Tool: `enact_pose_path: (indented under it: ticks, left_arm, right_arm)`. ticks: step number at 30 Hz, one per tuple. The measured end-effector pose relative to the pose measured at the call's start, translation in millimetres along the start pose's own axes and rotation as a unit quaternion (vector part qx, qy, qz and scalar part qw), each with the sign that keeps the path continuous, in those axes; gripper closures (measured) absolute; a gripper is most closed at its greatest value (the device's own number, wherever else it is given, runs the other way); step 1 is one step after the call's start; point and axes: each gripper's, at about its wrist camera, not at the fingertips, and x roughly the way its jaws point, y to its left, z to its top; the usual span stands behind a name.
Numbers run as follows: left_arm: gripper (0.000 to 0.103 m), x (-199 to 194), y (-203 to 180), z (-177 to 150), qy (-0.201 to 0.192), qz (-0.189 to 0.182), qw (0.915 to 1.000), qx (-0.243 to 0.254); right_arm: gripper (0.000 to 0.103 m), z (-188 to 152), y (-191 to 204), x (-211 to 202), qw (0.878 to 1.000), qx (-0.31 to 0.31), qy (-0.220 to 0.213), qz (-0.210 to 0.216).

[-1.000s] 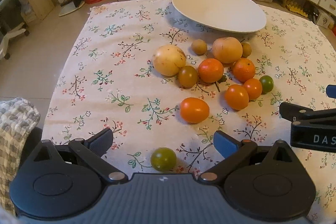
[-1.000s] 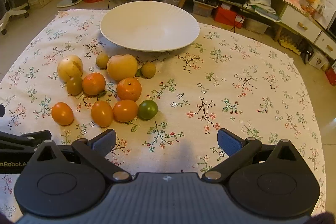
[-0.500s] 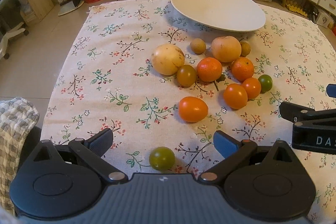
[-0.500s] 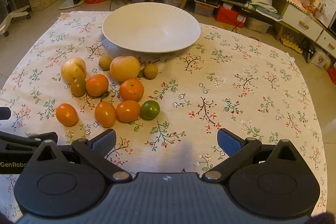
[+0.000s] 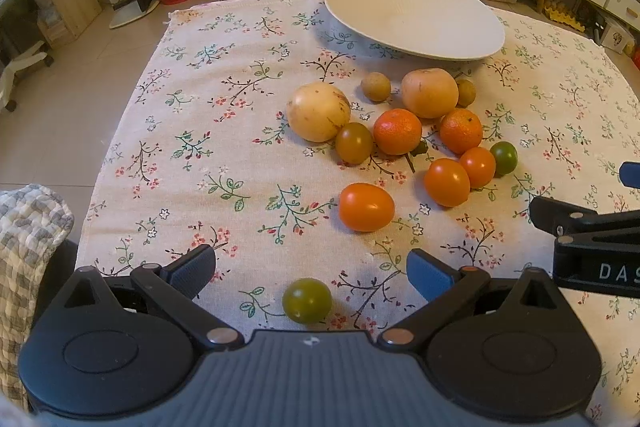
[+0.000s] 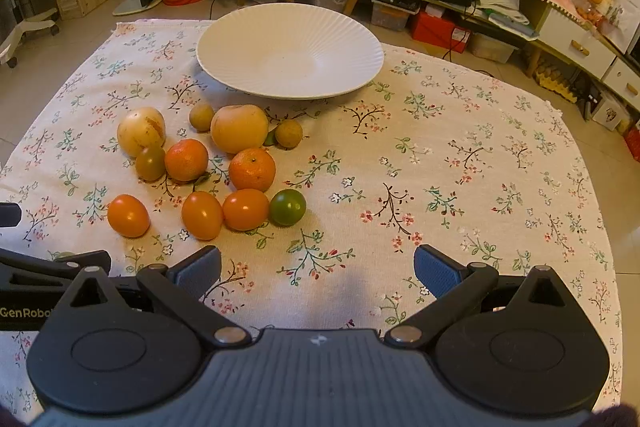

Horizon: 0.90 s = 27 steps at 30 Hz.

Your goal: Organize fruits

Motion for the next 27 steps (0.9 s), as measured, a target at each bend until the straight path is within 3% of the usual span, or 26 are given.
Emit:
enact_pose_path:
  ticks: [27]
  left_arm:
    - [0.019,-1.6,-1.3,0.8,0.002,-0.003,1.0000,-0.001]
  right_arm:
    - [0.000,-1.3,1.2,-0.9,1.000,-0.001,0.001,-0.001]
